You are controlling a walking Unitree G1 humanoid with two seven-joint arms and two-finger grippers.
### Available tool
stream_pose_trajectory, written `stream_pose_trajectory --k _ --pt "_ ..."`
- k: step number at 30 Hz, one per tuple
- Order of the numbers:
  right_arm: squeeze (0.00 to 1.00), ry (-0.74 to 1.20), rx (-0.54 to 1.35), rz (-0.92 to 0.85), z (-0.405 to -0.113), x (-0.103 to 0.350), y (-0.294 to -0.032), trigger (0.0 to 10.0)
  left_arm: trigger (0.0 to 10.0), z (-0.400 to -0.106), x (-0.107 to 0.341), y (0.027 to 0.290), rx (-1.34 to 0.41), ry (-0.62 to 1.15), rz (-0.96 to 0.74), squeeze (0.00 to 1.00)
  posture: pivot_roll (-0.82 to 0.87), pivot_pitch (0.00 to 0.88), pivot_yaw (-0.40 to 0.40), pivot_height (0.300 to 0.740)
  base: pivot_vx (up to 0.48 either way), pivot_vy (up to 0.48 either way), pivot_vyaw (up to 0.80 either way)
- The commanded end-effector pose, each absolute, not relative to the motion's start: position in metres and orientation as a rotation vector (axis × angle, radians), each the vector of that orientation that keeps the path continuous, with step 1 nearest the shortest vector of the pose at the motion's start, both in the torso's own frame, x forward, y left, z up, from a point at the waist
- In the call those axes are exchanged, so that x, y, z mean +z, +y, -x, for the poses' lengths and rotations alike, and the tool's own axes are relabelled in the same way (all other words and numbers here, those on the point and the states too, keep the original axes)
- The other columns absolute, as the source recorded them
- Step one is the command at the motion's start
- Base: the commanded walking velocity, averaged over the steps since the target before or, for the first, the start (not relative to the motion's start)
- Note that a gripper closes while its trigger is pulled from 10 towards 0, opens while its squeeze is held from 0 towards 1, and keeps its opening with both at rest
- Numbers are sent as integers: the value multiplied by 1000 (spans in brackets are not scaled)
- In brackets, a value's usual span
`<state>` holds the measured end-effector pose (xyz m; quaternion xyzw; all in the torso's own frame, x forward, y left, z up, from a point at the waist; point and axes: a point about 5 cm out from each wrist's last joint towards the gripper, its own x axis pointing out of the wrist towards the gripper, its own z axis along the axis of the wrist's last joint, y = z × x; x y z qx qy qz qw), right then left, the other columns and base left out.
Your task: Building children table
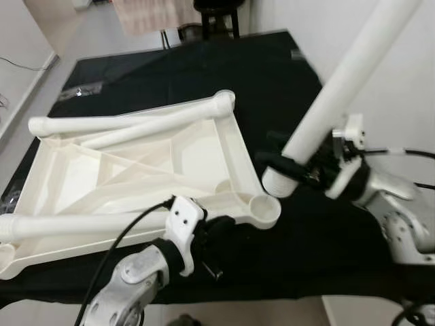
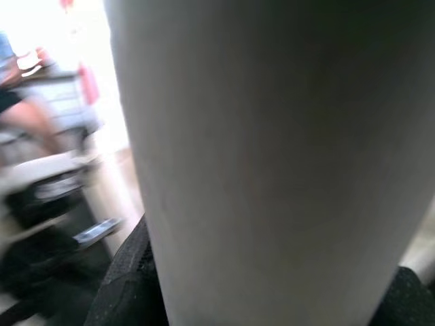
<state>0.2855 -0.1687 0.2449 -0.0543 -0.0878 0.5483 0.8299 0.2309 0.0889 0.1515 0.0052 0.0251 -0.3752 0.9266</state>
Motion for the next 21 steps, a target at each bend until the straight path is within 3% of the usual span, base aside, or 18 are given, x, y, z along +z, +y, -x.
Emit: stream_pose_trajectory --k 1,8,15,21 --pt "0 -179 1235 140 -280 244 -160 10000 10000 -228 144 90 -779 95 -13 0 -6 164 62 740 0 0 794" --pt "0 -109 1310 190 -274 235 -155 10000 10000 -211 136 86 -898 156 -1 0 0 170 56 740 0 0 794" --pt "0 -67 1245 212 -278 226 -153 10000 10000 -205 132 86 -938 182 -10 0 -3 178 57 740 0 0 692" --pt "0 -35 1227 217 -276 218 -155 10000 10000 -197 126 88 -1012 211 -48 0 -3 192 62 740 0 0 0"
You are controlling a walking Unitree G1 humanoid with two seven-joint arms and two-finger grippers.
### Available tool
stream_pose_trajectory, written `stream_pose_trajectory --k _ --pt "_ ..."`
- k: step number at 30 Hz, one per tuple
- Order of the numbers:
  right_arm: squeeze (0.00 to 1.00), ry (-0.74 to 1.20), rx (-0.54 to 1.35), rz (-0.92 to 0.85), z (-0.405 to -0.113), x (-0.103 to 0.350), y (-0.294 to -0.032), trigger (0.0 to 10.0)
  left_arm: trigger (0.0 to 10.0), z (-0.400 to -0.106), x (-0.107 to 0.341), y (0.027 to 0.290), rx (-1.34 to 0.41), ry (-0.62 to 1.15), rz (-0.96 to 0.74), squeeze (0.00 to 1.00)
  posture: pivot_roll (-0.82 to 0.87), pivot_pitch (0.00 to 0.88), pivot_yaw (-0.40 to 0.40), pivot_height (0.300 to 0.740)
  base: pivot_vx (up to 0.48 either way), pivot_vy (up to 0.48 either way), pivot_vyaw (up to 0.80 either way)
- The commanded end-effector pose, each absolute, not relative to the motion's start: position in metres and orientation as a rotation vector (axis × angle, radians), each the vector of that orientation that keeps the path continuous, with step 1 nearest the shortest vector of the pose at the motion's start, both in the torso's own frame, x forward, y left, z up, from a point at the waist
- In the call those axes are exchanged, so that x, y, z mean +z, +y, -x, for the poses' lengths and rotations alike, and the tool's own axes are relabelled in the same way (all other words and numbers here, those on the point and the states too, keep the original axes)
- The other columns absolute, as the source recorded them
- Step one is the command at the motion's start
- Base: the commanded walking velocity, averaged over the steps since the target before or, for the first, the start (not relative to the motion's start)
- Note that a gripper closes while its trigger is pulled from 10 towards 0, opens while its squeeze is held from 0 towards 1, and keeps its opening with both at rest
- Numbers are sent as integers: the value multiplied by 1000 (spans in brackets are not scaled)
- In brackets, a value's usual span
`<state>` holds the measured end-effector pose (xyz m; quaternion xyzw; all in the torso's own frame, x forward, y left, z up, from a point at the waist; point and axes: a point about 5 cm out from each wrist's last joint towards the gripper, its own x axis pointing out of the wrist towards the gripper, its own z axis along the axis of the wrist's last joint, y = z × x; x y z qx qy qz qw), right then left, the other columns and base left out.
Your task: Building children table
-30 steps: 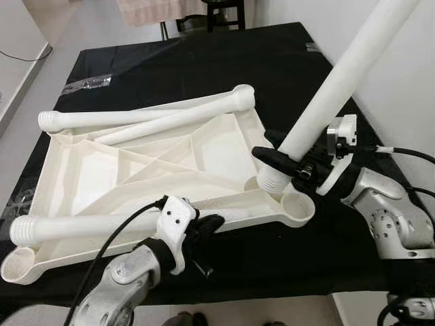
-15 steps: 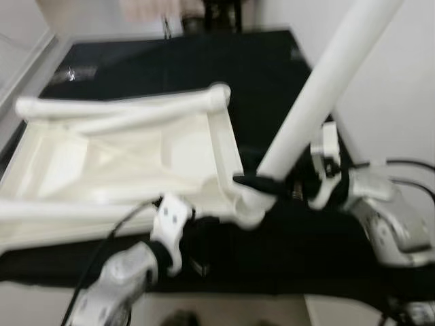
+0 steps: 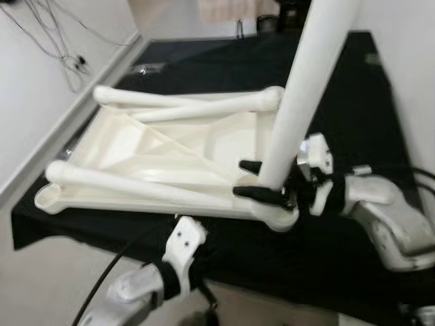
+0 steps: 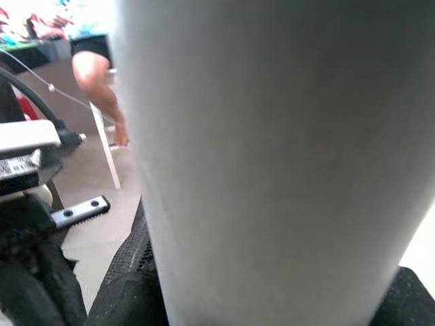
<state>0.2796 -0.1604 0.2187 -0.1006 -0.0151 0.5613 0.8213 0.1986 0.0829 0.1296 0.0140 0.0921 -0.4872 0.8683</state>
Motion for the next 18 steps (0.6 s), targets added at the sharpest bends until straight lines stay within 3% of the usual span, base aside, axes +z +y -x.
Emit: stream_pose_trajectory --k 1,18 --pt "0 -35 1227 217 -276 218 -155 10000 10000 -197 126 88 -1012 211 -48 0 -3 192 62 740 0 0 0" --pt "0 30 1103 181 -278 204 -183 10000 10000 -200 129 91 -976 164 -53 0 -12 215 70 740 0 0 0"
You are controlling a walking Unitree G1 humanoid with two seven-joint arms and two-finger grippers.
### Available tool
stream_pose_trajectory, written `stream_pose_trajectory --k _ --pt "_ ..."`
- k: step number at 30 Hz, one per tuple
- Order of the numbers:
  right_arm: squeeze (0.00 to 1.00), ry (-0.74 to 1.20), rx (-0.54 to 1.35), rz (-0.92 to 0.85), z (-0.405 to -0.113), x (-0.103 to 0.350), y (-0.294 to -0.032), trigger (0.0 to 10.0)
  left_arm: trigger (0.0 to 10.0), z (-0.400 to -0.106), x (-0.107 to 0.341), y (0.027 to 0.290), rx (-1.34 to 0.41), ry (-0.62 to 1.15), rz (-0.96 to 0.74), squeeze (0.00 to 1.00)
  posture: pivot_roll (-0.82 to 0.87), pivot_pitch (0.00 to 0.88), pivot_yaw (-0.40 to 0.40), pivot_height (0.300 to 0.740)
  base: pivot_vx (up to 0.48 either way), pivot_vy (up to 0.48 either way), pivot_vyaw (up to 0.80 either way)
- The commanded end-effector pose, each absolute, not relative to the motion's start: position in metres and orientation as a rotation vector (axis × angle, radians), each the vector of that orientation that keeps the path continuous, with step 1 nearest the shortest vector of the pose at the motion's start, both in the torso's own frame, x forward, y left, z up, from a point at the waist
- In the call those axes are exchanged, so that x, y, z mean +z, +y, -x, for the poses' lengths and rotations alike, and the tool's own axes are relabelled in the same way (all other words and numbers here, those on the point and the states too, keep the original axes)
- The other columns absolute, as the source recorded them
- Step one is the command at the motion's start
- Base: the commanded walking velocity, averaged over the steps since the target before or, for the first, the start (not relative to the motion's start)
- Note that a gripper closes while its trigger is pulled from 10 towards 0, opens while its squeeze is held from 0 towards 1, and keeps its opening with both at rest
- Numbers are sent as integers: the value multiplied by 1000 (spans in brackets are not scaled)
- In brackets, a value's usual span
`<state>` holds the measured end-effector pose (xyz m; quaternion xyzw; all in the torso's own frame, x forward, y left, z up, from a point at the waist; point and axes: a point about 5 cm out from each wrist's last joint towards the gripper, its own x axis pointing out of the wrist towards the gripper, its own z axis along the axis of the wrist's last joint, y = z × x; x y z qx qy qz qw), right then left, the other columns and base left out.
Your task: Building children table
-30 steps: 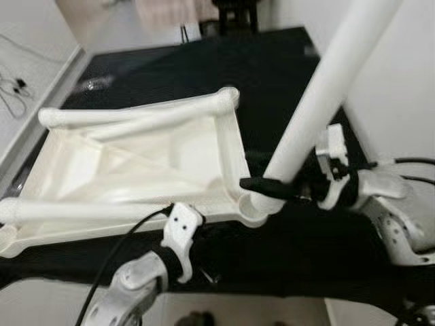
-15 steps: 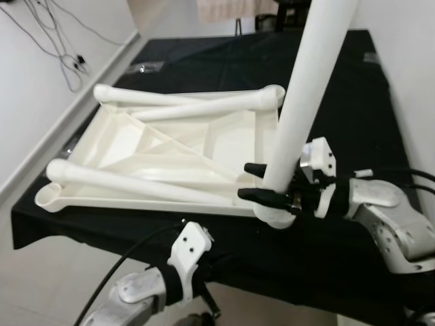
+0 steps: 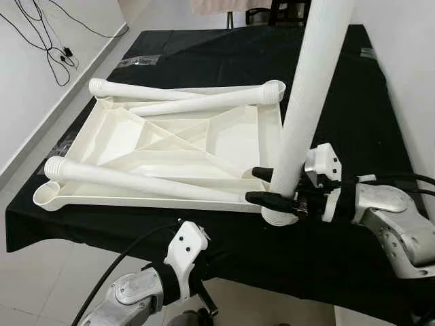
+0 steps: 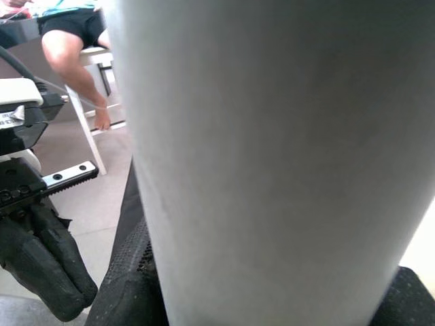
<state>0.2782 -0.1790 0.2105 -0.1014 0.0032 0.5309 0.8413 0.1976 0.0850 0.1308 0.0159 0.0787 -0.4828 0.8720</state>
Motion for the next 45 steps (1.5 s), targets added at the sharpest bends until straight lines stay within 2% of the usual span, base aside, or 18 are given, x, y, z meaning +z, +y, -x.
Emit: stream_pose_trajectory --k 1,10,12,15,33,45 --pt "0 30 1103 181 -278 204 -183 10000 10000 -200 129 91 -976 164 -53 0 -12 215 70 740 0 0 0" --pt "0 5 1086 167 -280 209 -186 10000 10000 -203 127 95 -949 155 -44 0 -6 208 89 740 0 0 0" --pt "0 41 985 256 -289 204 -191 10000 10000 -203 126 96 -955 159 -44 0 4 209 98 740 0 0 0" --pt "0 46 966 264 -290 203 -193 10000 10000 -203 126 97 -956 161 -46 0 11 211 98 740 0 0 0" --pt "0 98 1092 233 -277 198 -194 10000 10000 -204 127 97 -949 154 -42 0 14 223 90 740 0 0 0" --pt "0 101 1173 206 -276 194 -177 10000 10000 -207 125 96 -951 147 -44 0 2 218 83 740 0 0 0"
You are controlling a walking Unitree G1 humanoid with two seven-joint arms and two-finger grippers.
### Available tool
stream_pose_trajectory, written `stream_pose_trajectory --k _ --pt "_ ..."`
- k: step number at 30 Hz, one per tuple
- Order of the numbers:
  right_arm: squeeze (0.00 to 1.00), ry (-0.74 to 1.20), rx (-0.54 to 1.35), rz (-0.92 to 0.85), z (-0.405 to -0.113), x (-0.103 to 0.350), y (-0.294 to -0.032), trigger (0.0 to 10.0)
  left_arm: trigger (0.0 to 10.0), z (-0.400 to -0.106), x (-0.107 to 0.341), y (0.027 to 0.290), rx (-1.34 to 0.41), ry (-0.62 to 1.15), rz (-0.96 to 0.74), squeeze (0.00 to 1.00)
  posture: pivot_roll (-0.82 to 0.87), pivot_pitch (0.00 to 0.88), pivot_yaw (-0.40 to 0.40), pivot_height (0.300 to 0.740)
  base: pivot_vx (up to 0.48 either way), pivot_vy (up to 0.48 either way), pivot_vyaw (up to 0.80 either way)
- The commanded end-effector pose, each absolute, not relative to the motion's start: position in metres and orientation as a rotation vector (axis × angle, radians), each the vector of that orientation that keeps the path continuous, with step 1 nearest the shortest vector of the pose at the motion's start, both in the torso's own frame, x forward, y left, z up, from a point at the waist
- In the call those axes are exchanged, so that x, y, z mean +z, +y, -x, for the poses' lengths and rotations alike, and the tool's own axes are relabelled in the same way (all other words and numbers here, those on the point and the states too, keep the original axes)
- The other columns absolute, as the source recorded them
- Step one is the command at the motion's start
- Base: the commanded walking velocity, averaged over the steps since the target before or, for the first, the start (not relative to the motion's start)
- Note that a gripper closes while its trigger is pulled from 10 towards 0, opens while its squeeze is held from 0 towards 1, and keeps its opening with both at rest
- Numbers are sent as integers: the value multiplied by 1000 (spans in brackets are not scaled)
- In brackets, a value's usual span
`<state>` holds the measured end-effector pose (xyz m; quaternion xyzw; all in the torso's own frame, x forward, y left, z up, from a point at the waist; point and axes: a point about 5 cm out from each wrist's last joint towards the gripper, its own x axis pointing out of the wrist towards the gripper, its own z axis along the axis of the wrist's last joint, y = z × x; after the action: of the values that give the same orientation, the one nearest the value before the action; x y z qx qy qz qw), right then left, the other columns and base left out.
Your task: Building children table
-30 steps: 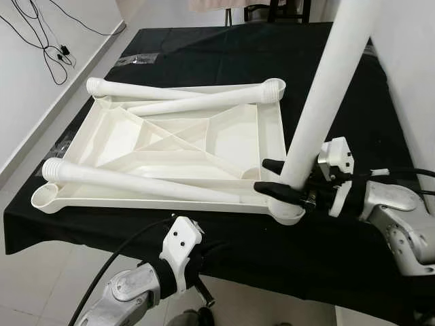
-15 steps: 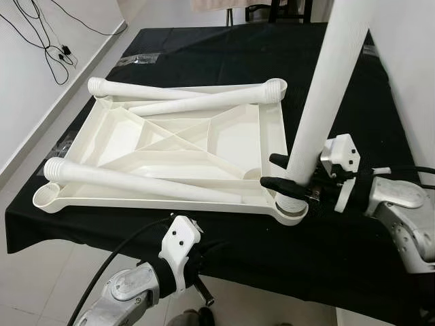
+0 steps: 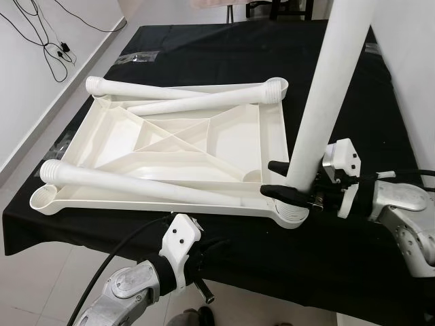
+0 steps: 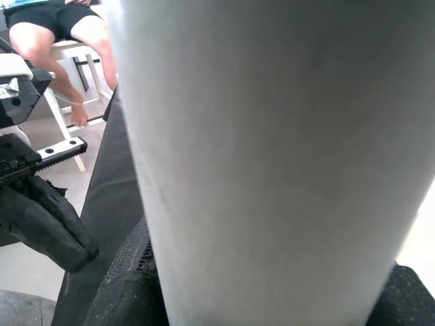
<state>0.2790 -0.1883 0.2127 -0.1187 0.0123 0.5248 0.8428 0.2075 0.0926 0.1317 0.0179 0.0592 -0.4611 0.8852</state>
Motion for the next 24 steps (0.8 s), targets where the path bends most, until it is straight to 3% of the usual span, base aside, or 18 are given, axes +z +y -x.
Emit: stream_pose_trajectory --k 1,7,24 --pt "0 101 1173 206 -276 194 -177 10000 10000 -207 125 96 -951 147 -44 0 2 218 83 740 0 0 0" --pt "0 77 1015 216 -297 185 -166 10000 10000 -207 125 96 -951 145 -46 0 7 216 79 740 0 0 0" --pt "0 30 1012 333 -307 184 -166 10000 10000 -203 126 98 -951 146 -45 0 23 233 82 740 0 0 0"
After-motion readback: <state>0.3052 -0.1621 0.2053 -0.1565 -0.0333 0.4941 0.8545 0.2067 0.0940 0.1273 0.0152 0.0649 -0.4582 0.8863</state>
